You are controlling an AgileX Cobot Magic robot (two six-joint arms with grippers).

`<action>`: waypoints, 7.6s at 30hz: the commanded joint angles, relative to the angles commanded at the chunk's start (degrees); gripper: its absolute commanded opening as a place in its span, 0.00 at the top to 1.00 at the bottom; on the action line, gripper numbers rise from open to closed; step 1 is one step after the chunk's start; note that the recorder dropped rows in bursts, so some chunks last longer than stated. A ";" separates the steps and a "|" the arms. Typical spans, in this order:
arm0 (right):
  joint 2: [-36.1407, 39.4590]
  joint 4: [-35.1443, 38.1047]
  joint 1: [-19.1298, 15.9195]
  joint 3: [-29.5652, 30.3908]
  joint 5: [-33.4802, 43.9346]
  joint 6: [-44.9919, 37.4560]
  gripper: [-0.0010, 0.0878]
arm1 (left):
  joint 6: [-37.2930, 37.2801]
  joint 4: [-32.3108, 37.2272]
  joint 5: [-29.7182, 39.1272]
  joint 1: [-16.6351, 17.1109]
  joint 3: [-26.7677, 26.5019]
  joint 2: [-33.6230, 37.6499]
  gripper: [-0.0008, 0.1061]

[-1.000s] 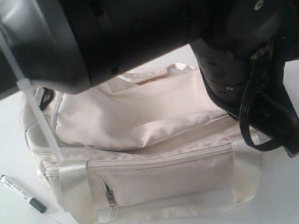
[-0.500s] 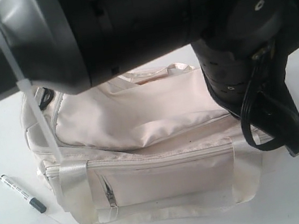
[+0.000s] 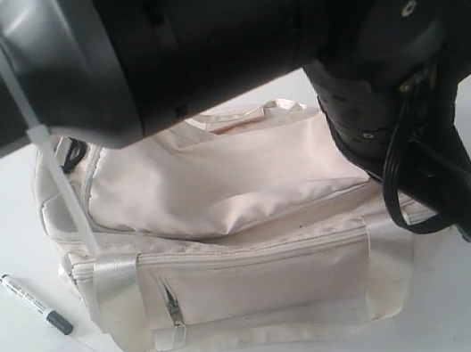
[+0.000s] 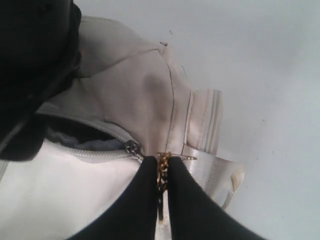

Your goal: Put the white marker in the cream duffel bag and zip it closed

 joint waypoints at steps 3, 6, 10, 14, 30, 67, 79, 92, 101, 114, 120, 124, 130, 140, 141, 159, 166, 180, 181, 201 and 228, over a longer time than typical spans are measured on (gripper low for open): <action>0.00 -0.79 0.00 -0.17 -0.48 -1.08 1.00 | 0.00 0.00 0.00 0.00 0.00 0.00 0.99; 0.00 -0.79 -0.12 -0.27 -1.40 -1.19 0.99 | 0.00 0.00 0.12 0.00 0.00 0.00 0.99; 0.00 -0.79 -0.12 -0.48 -1.95 -1.09 0.99 | 0.00 0.00 0.45 0.00 0.00 0.00 0.99; 0.00 -0.79 -0.12 -1.02 -2.23 -1.09 0.99 | 0.00 -0.39 1.60 0.00 0.00 0.00 0.99; 0.10 -0.93 -0.24 -1.24 -7.44 1.50 0.99 | 1.28 -8.55 8.03 0.00 0.00 -1.34 0.99; 0.26 -2.44 -2.38 -4.59 -5.37 2.43 0.99 | 6.28 -13.96 15.86 0.00 0.00 1.06 0.99; 0.26 -3.75 -4.00 -7.31 -4.49 2.55 0.99 | 11.02 -16.82 15.17 0.00 0.00 1.06 0.99; 1.06 -4.64 -4.64 -8.88 -3.48 2.38 0.99 | 12.04 -16.93 17.59 0.00 0.00 1.06 0.99; 3.33 -4.64 -4.83 -9.24 -5.29 3.06 0.99 | 12.05 -17.04 17.83 0.00 0.00 0.59 0.99; 3.33 -3.24 -6.92 -9.34 -6.85 4.06 0.99 | 12.05 -17.04 17.83 0.00 0.00 0.45 0.99; 3.33 -0.42 -6.93 -12.11 -5.58 4.06 0.99 | 12.05 -16.38 17.83 0.00 0.00 0.45 0.99; 3.33 -0.42 -6.93 -13.22 -5.58 4.06 0.99 | 12.05 -15.95 17.83 0.00 0.00 0.45 0.99; 3.33 -2.00 -6.93 -13.24 -7.24 3.74 0.99 | 12.05 -15.95 17.83 0.00 0.00 0.45 0.99; 3.33 -2.23 -8.11 -13.24 -6.88 3.50 0.99 | 12.56 -11.51 17.83 0.00 0.00 0.45 0.99; 3.33 -2.23 -8.13 -13.24 -6.88 3.50 0.99 | 12.87 -11.51 17.83 0.00 0.00 0.45 0.99; 3.33 -1.96 -8.13 -13.24 -1.82 4.23 0.50 | 14.32 -2.19 15.72 0.00 0.00 0.64 0.99; 0.17 -7.16 -8.13 -13.11 8.71 8.07 0.44 | 13.52 0.37 13.52 0.00 0.00 0.64 0.99; -12.47 -6.48 -8.00 0.64 15.18 11.63 0.44 | 13.25 2.11 13.84 0.00 0.00 0.64 0.99; -12.47 -5.38 -8.00 1.55 15.18 11.63 0.44 | 13.25 2.11 13.74 0.00 0.00 0.64 0.99; -7.22 2.31 -3.93 3.95 12.80 9.05 0.47 | 11.77 1.30 13.20 0.00 0.00 0.64 0.99; -2.74 -2.02 -0.08 0.94 3.84 11.05 0.99 | 11.77 -0.19 12.38 0.00 0.00 0.64 0.99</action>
